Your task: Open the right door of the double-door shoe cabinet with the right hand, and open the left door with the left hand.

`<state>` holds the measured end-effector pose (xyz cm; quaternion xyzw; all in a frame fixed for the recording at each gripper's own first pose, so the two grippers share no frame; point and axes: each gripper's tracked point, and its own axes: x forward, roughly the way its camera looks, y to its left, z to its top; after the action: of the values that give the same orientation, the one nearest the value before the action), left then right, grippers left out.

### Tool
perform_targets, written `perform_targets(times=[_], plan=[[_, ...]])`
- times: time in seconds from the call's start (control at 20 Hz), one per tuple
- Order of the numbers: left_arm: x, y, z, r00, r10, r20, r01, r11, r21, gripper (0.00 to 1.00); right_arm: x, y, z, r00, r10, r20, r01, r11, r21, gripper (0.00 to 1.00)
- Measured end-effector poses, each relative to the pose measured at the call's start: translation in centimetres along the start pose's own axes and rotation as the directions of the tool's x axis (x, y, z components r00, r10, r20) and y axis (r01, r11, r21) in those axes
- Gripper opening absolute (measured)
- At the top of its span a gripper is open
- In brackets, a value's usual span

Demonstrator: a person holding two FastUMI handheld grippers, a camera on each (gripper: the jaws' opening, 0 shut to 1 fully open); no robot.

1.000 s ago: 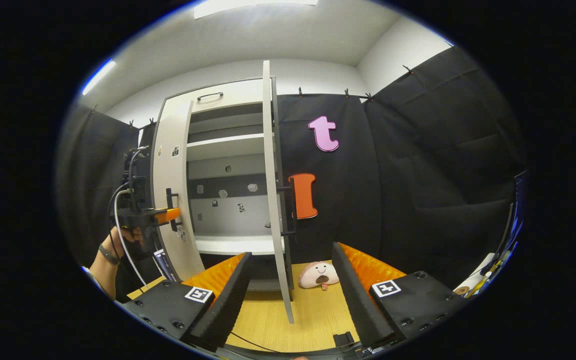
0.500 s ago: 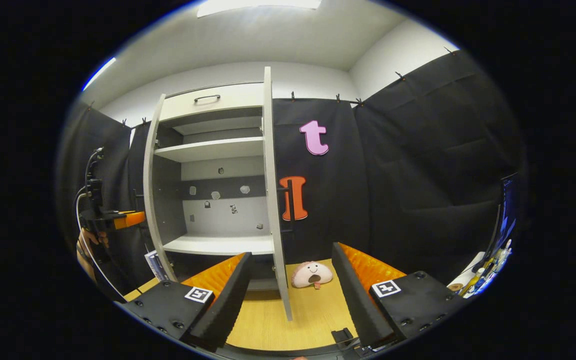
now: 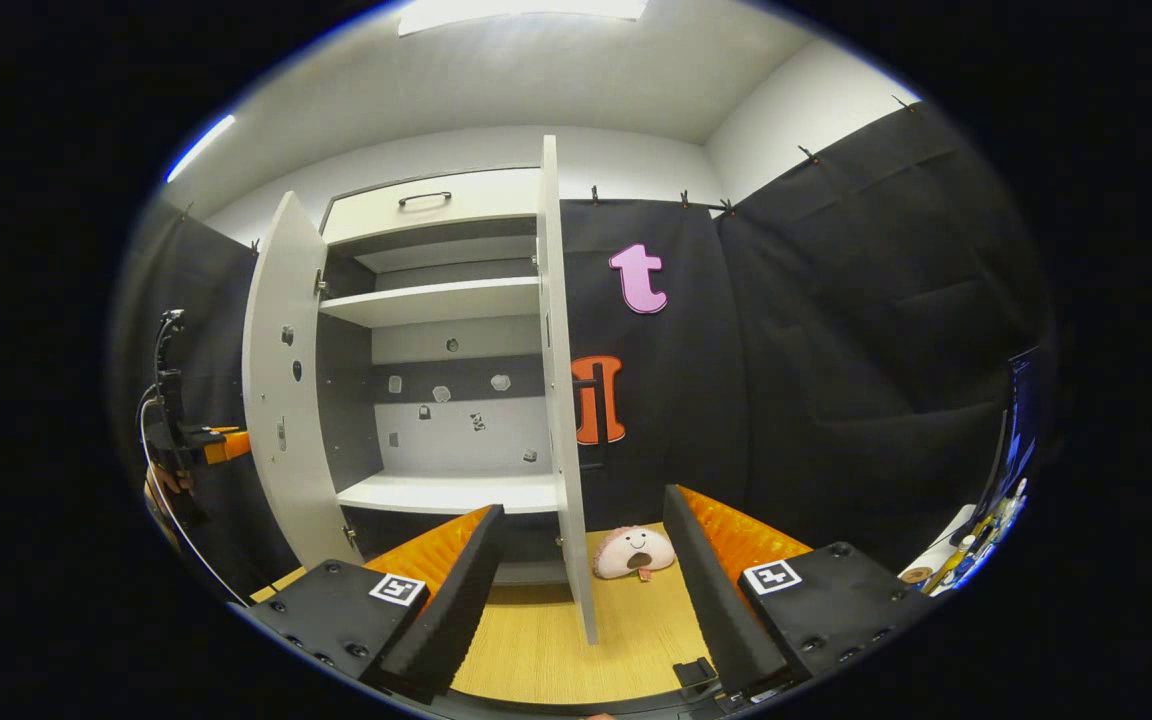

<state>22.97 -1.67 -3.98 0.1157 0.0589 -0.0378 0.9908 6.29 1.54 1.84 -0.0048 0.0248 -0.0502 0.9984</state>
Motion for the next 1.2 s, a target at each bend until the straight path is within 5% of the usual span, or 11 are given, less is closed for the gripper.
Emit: perform_targets(times=[0.45,0.7,0.75,0.8,1.2], plan=[[0.5,2.0,0.3,0.999,0.019,0.039,-0.018,1.0,-0.014,0.06,0.4,1.5,-0.7,0.999,0.03,-0.032,-0.03,1.0,0.004,1.0],[0.7,1.7,0.4,0.998,-0.031,0.054,0.031,1.0,0.0,0.07,0.0,2.5,-1.1,0.998,0.046,-0.042,-0.046,0.999,0.003,1.0],[0.7,1.5,0.4,0.998,-0.04,0.056,0.04,0.999,-0.007,0.14,-0.1,2.6,-1.0,0.998,0.048,-0.04,-0.048,0.999,0.003,1.0],[0.6,1.3,0.4,0.997,-0.047,0.054,0.048,0.999,-0.018,0.08,-0.1,2.7,-1.0,0.998,0.049,-0.038,-0.049,0.999,0.003,1.0],[-1.3,0.4,0.5,0.998,-0.041,0.057,0.045,0.996,-0.076,0.12,0.5,3.5,-1.1,0.997,0.075,-0.031,-0.075,0.997,0.001,1.0]])
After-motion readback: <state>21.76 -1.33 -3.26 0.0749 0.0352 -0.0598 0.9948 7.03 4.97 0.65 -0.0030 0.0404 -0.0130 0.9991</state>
